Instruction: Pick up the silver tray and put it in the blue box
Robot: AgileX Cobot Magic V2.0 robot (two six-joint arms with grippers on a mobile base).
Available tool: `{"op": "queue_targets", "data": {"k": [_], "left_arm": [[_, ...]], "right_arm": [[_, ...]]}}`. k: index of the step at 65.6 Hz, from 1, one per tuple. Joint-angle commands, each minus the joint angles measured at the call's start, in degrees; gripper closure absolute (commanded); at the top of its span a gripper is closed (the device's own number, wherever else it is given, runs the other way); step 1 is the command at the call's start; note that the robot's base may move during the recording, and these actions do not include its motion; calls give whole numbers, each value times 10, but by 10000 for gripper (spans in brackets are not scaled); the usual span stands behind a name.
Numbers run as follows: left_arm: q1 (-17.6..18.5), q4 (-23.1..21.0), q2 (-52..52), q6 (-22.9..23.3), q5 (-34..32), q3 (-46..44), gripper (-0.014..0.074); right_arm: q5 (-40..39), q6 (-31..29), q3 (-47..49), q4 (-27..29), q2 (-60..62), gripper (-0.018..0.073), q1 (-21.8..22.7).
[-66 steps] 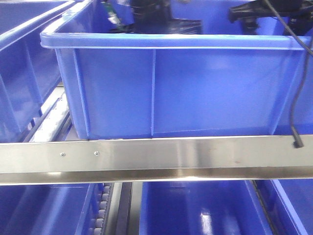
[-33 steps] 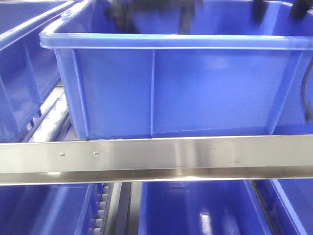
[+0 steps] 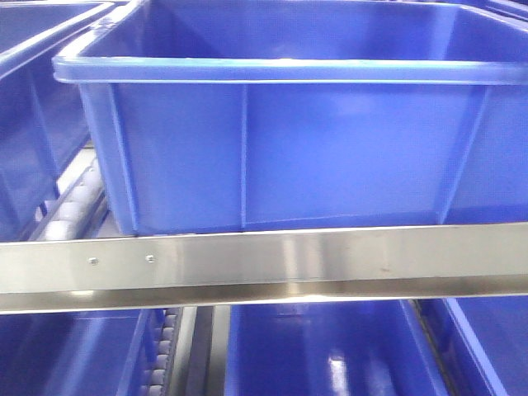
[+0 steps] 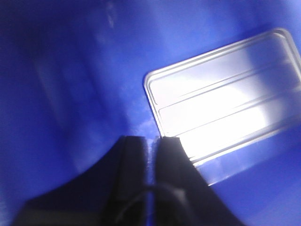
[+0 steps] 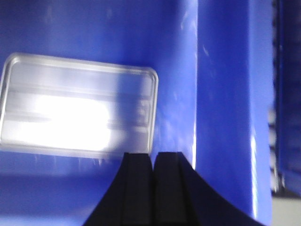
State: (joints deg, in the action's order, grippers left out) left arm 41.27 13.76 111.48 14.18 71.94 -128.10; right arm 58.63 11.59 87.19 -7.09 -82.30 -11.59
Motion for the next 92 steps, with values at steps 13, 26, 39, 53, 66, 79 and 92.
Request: {"op": "queue_targets", "data": {"k": [13, 26, 39, 53, 66, 79, 92], "left_arm": [[3, 14, -58, -5, 14, 22, 688], [3, 14, -110, -5, -35, 137, 688], [3, 10, -222, 1, -135, 320, 688], [3, 8, -395, 1, -255, 518, 688], [3, 8, -586, -4, -392, 683, 688], [3, 18, -801, -4, -493, 845, 689], [3, 27, -1013, -4, -500, 972, 689]], "right_arm": [[-117, -5, -151, -6, 125, 509, -1], [-184, -5, -254, -6, 209, 510, -1], [-231, -5, -324, -6, 294, 510, -1], [-254, -5, -383, -6, 396, 510, -1], [-261, -5, -437, -6, 507, 510, -1], [-277, -5, -508, -6, 621, 510, -1], [-325, -5, -589, -6, 714, 510, -1]]}}
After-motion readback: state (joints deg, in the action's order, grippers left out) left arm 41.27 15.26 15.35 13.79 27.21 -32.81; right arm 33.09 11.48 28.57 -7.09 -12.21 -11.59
